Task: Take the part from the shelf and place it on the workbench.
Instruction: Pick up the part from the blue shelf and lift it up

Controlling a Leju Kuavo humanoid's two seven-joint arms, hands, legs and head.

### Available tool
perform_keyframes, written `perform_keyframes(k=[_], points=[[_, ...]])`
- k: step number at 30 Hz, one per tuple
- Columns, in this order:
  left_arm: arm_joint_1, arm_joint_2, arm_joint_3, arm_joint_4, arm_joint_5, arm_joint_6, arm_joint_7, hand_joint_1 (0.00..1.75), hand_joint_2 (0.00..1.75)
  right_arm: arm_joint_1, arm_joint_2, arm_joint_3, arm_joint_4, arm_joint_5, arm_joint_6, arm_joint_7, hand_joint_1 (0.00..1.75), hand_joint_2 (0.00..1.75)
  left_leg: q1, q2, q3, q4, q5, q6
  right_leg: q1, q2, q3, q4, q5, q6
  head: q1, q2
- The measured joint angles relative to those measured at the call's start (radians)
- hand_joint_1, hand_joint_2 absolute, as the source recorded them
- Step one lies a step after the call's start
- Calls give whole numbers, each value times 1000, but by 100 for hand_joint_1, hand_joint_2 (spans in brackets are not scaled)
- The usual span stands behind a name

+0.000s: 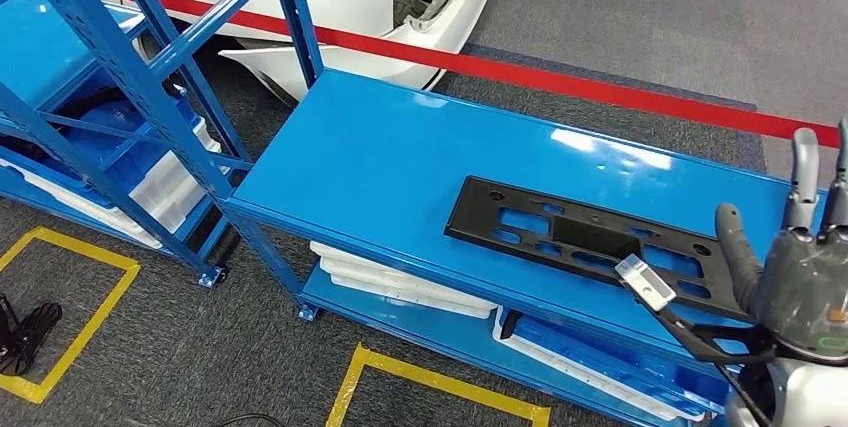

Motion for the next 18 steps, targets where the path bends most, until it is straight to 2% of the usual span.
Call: perform_keyframes(k=[6,18], points=[[-4,-1,0,-4,0,1,2,0,0,-1,2,9,-1,-8,2,-4,0,175,-1,0,1,-1,-7,8,0,0,12,-22,-4,0,0,0],[-4,-10,0,-6,34,35,8,0,0,1,5,14,16,-146,16,20,0,175,-1,1,9,-1,-7,10,1,-1,21,-28,-4,4,0,0]])
